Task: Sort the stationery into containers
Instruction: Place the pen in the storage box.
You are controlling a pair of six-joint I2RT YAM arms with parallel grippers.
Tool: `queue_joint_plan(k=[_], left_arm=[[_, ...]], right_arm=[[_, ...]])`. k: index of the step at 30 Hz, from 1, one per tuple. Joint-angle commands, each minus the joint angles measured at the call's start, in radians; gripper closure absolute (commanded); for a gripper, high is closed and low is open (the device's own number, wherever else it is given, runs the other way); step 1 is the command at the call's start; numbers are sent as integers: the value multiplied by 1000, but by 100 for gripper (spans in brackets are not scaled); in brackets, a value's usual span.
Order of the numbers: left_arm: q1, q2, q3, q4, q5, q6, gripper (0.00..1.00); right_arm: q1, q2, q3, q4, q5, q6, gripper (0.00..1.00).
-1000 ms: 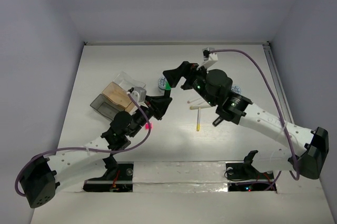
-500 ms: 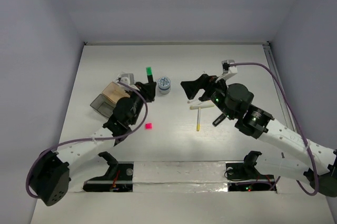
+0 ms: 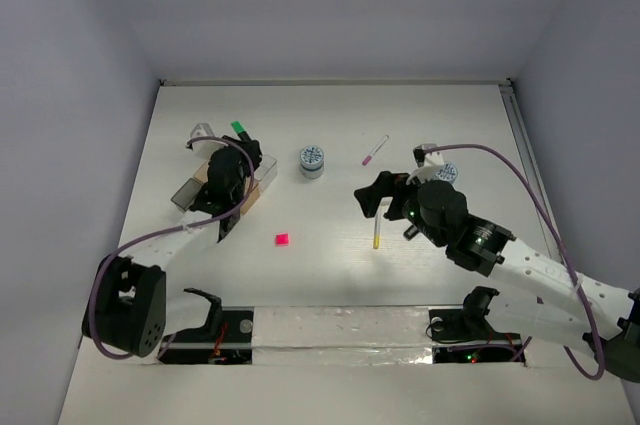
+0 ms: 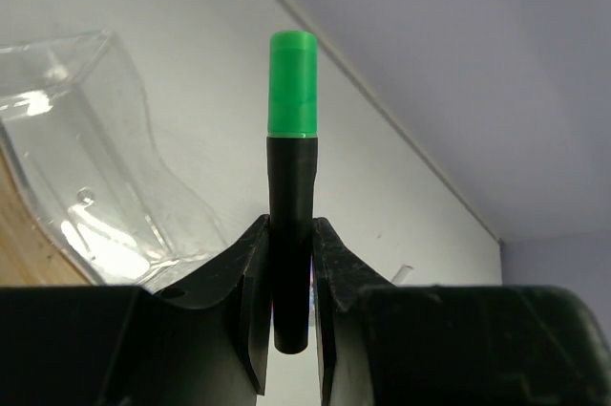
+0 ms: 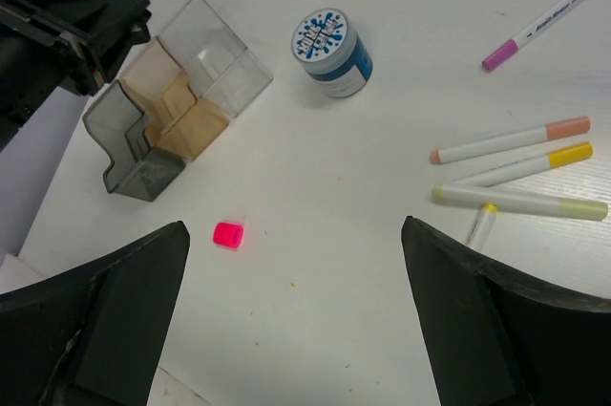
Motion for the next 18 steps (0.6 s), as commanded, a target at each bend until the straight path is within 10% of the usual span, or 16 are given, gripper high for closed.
queue_joint_plan(k=[1, 18], left_arm=[[36, 51, 47, -27, 32, -119, 100], [96, 276, 101, -76, 86, -292, 100]], right_arm=[[-4, -36, -20, 22, -9, 8, 2], [-4, -72, -50, 42, -35, 2, 2]])
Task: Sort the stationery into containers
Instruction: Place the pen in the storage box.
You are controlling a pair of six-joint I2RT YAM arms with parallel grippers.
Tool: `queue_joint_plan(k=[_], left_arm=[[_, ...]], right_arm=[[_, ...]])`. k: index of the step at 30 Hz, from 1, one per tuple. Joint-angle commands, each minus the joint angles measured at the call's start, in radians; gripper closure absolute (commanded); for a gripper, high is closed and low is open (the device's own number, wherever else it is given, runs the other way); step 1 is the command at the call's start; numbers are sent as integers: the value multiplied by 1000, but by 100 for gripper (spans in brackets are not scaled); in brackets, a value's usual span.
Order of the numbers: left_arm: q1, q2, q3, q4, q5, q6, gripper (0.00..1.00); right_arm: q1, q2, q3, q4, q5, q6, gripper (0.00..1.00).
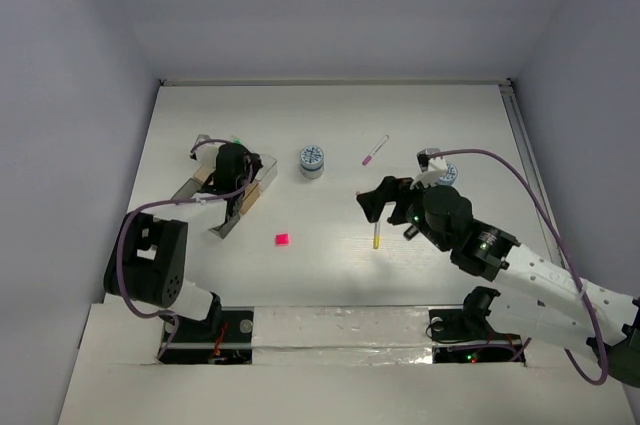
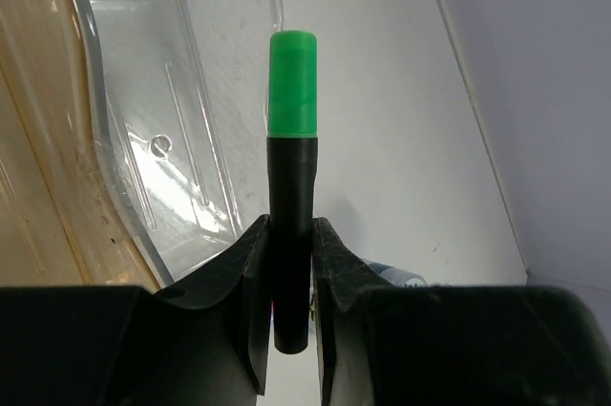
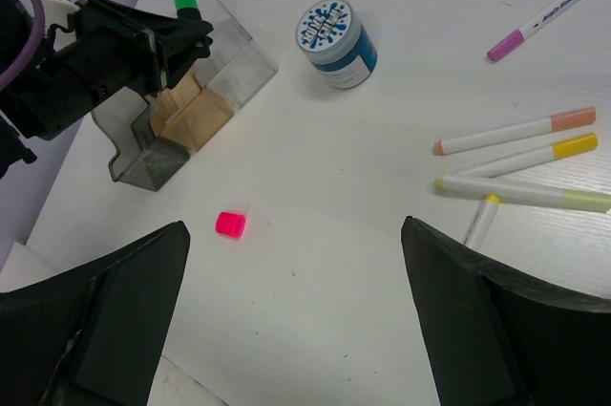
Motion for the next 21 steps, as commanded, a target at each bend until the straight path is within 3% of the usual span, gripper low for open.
queue_joint_plan(k=[1, 7, 13, 17, 21], left_arm=[[15, 22, 45, 10, 16, -55, 100], [15, 45, 43, 20, 13, -61, 91], [15, 33, 42, 20, -6, -53, 72], [15, 22, 36, 33, -4, -41, 54], [15, -4, 33, 41, -17, -23, 47]], right_arm=[[-4, -17, 0, 44, -14, 0, 2], [-4, -20, -3, 48, -14, -5, 2], [-4, -14, -6, 50, -11, -5, 2], [-4, -11, -5, 48, 5, -8, 2], [-4, -5, -5, 38, 17, -11, 2]])
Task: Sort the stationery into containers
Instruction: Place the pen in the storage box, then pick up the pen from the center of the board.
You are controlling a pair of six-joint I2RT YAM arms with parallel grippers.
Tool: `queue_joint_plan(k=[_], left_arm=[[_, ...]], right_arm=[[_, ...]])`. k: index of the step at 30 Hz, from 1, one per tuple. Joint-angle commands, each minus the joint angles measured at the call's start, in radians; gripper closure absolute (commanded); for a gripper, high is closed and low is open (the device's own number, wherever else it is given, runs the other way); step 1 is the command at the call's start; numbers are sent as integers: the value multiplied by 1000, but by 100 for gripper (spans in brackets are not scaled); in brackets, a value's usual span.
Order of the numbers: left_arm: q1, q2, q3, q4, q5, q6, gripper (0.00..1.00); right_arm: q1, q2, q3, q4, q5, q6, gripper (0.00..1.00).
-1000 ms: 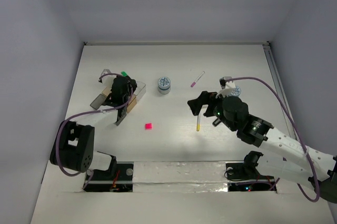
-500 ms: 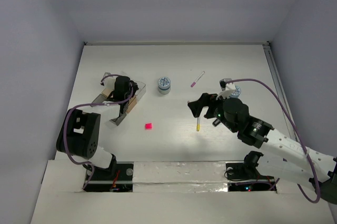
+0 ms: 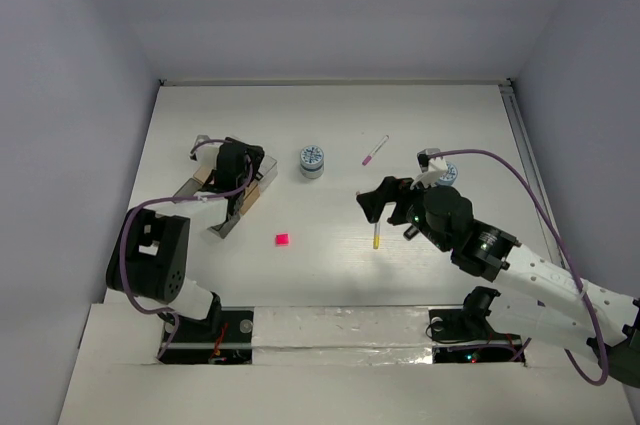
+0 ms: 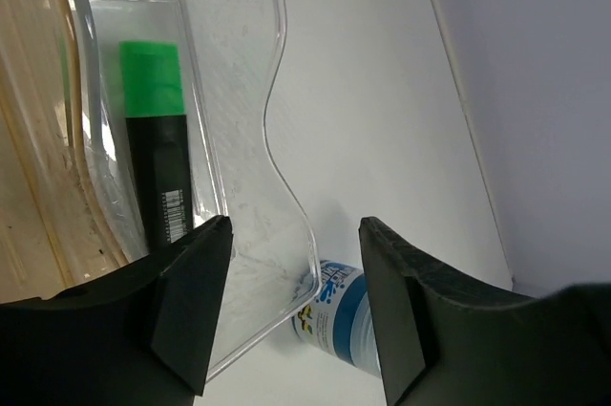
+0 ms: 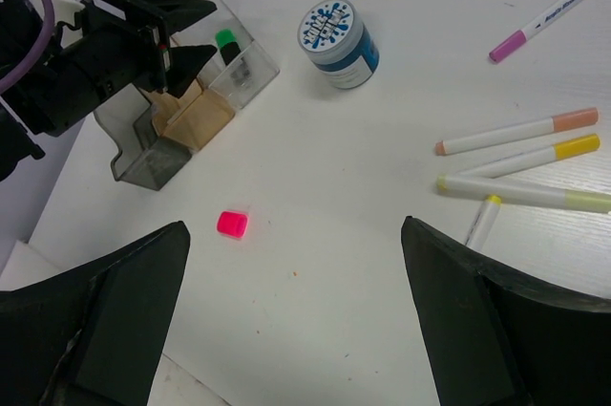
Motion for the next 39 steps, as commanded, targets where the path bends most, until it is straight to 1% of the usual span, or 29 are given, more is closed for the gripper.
queue_joint_plan(k=[1, 3, 6, 7, 8, 10, 12, 13, 14, 15, 16, 17, 19, 20, 22, 23, 24, 25, 26, 27, 28, 29, 30, 31, 32, 34, 36, 37, 39], left_arm=[[6, -56, 25, 21, -23, 32, 46], [6, -70, 28, 24, -25, 59, 44], [6, -134, 31, 38, -19, 91, 43], [6, -152, 24, 52, -16, 120, 43], [-4, -172, 20, 78, -7, 137, 44], [-24, -229, 19, 95, 4, 179, 44], [-44, -293, 14, 115, 13, 254, 46], [-73, -316, 13, 122, 21, 281, 48], [-92, -338, 4, 133, 26, 338, 57], [-113, -356, 1, 153, 41, 366, 61], [-139, -390, -6, 159, 46, 392, 62], [-202, -405, -12, 165, 52, 418, 67], [-276, -432, -21, 173, 67, 487, 73], [-344, -438, -27, 175, 76, 507, 77], [-402, -449, -44, 196, 116, 544, 81], [-425, -452, -71, 208, 133, 549, 84], [-460, -455, -84, 228, 179, 552, 86], [-477, -462, -98, 236, 200, 561, 88], [-491, -468, -120, 237, 217, 565, 90], [-520, -484, -130, 241, 246, 575, 91], [-534, -491, -139, 238, 257, 601, 92], [-544, -501, -154, 231, 259, 614, 93], [-554, -510, -160, 228, 303, 627, 93], [-564, -530, -170, 231, 315, 634, 93], [-565, -537, -182, 233, 329, 645, 93], [-575, -560, -185, 219, 363, 664, 90], [-587, -585, -205, 216, 356, 691, 81], [-588, -609, -217, 221, 351, 699, 79], [-588, -631, -243, 212, 339, 696, 75]], right_arm=[[-4, 1, -2, 32, 28, -11, 2], [-4, 8, -5, 29, 36, -7, 4], [-4, 11, -15, 14, 64, 2, 14], [-4, 13, -16, 0, 83, 8, 21], [-4, 15, -27, -6, 97, 12, 24], [-4, 27, -38, -34, 133, 28, 37], [-4, 39, -56, -58, 170, 63, 49], [-4, 51, -62, -83, 179, 75, 60], [-4, 57, -68, -97, 194, 104, 68], [-4, 64, -74, -110, 205, 120, 76], [-4, 68, -77, -135, 211, 132, 85], [-13, 80, -77, -147, 225, 150, 88], [-25, 97, -84, -175, 232, 172, 96], [-25, 123, -82, -183, 229, 181, 97], [-53, 156, -82, -201, 228, 204, 99], [-62, 172, -78, -210, 222, 230, 99], [-73, 203, -76, -222, 225, 244, 99], [-103, 214, -73, -256, 226, 256, 96], [-122, 225, -64, -277, 228, 270, 90], [-142, 240, -59, -297, 228, 273, 74], [-163, 245, -56, -337, 232, 279, 63], [-203, 248, -51, -354, 228, 284, 54], [-220, 251, -48, -365, 226, 282, 46], [-235, 252, -50, -377, 226, 282, 35], [-272, 255, -53, -380, 213, 284, 32], [-310, 284, -58, -388, 193, 287, 30], [-363, 301, -58, -400, 182, 292, 28], [-375, 308, -58, -402, 179, 292, 26], [-396, 311, -59, -382, 147, 269, 26]])
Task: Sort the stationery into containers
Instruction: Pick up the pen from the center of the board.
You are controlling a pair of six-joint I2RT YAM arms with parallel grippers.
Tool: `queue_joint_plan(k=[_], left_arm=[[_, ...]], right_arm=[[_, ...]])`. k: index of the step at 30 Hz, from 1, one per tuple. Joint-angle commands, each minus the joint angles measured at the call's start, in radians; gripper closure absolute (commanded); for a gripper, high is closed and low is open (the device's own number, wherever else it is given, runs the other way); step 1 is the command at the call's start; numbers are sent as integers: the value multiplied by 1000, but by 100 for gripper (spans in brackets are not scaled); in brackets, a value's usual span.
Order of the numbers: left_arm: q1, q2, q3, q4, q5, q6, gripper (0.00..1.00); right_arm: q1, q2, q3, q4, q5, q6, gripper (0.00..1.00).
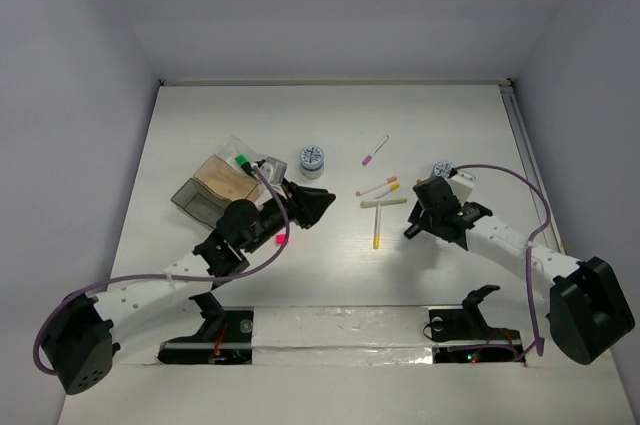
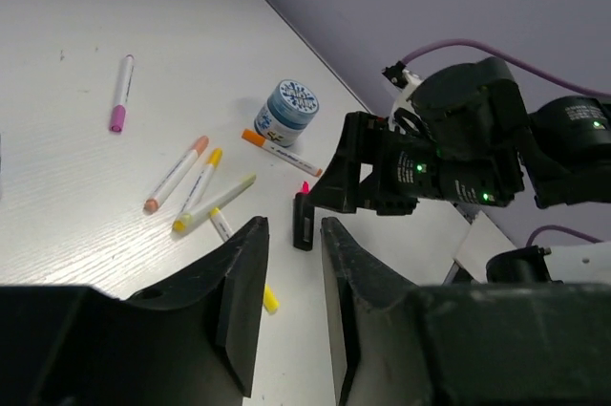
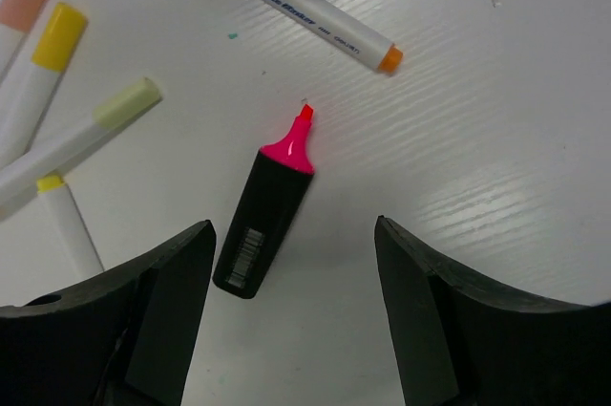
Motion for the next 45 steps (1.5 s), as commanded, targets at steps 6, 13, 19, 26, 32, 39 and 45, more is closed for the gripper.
queue_joint_plan(k=[6, 13, 19, 26, 32, 39, 45], left_arm=[[-7, -77, -49, 61, 32, 33, 71], [-7, -26, -39, 81, 68, 25, 71], [-7, -5, -35, 95, 95, 34, 71], [-7, 35, -27, 113, 127, 34, 70], [-7, 84, -12, 138, 193, 31, 70], [-7, 166, 8, 178, 278, 5, 65], [-7, 219, 27, 158, 249, 8, 56]], right_arm=[[-28, 61, 48, 66, -76, -27, 29], [-28, 193, 54, 121, -86, -18, 40], [-64, 246, 48, 173, -114, -25, 53], [-73, 230, 27, 170, -135, -21, 79], [-73, 106, 18, 124, -123, -42, 95], [10, -90, 79, 153, -174, -105, 98], [220, 40, 200, 257, -101, -120, 98]])
